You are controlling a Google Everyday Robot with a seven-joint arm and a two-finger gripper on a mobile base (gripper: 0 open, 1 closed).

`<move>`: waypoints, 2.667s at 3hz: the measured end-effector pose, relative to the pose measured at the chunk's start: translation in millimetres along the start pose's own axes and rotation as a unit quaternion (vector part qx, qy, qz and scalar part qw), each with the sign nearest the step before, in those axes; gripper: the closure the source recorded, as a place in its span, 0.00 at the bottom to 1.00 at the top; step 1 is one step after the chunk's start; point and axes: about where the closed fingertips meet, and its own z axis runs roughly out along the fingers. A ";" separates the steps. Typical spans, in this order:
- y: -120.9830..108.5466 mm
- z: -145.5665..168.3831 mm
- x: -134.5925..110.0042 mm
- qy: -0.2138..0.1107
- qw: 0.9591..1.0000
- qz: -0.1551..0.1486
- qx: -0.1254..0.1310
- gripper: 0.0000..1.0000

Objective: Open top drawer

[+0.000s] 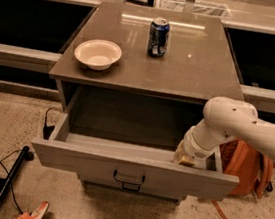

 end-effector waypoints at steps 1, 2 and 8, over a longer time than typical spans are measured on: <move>22.1 -4.3 -3.5 -0.005 0.999 -0.013 -0.034 1.00; 23.2 -4.7 -3.9 -0.006 0.999 -0.013 -0.037 1.00; 74.1 -95.8 -27.6 -0.059 0.998 0.016 -0.035 1.00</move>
Offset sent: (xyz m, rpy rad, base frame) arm -0.1155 0.0151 0.0431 0.0216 0.2807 0.1698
